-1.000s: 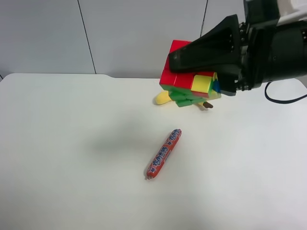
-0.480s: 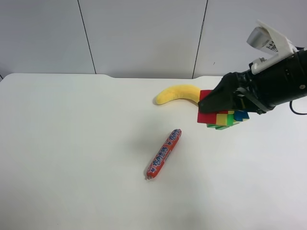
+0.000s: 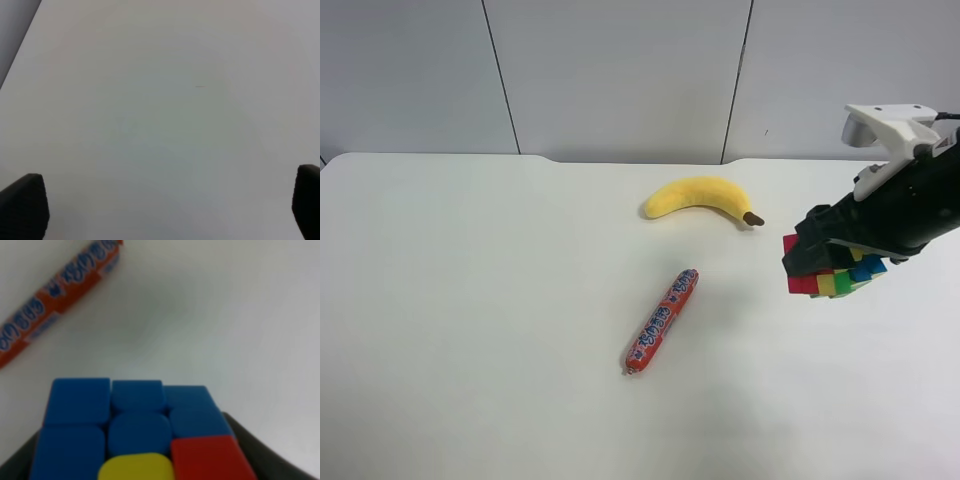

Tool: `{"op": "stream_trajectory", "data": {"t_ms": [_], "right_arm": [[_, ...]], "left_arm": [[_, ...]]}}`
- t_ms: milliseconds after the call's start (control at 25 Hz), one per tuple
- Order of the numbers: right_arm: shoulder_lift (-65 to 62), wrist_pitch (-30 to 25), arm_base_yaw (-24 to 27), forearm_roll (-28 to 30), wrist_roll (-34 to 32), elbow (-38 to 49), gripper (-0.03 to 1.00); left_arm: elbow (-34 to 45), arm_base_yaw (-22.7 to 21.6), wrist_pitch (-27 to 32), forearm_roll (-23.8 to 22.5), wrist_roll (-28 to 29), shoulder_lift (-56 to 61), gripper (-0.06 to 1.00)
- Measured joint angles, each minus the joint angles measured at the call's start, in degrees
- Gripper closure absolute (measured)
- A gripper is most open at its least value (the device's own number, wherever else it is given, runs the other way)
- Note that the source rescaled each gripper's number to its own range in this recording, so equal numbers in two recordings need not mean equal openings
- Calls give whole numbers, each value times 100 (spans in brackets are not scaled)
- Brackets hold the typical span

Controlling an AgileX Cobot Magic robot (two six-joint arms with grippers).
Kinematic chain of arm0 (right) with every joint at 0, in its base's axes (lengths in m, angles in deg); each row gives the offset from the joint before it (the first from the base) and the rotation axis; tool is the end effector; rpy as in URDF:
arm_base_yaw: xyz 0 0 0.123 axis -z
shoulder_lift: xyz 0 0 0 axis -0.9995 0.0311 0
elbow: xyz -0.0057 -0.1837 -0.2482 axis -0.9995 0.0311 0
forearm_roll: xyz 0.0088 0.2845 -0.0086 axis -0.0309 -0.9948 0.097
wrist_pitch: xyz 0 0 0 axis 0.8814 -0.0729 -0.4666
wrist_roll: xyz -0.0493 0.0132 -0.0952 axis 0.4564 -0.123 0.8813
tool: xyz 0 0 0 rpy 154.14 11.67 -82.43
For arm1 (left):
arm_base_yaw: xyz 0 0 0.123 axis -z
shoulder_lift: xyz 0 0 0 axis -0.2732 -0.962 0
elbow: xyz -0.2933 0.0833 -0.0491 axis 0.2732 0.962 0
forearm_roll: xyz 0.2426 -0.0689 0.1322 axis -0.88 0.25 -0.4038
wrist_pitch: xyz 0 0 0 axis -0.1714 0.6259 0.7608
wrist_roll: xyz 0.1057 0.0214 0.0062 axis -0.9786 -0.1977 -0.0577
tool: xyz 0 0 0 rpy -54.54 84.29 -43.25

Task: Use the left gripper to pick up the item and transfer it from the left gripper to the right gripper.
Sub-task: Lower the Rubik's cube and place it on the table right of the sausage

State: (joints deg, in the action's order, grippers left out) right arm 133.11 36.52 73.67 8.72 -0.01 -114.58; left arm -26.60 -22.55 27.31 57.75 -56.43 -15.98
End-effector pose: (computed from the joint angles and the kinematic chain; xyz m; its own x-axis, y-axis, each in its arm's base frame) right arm 0.2421 0.0876 0.2329 -0.8652 -0.2546 -0.4320 -0.3625 0.9129 0.1878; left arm 0.0139 -0.0008 0.2883 -0.4414 -0.0272 -0.8969 -0.0857 0.9962 0.0119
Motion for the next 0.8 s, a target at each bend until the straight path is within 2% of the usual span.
{"op": "stream_trajectory", "data": {"t_ms": [160,560,720,800], "right_arm": [[294,0,-71,128,0,-4,97],[1234,-203,-941,872,-363,-653,97],[1695,-174,-1046,1405,-738,-740,97],[1924,-80,-1046,1853,-1034,-740,97]], "left_arm": [[0,0,0,0,0,0,-5],[0,0,0,0,0,0,-5],[0,0,0,0,0,0,-5],[0,0,0,0,0,0,-5]]}}
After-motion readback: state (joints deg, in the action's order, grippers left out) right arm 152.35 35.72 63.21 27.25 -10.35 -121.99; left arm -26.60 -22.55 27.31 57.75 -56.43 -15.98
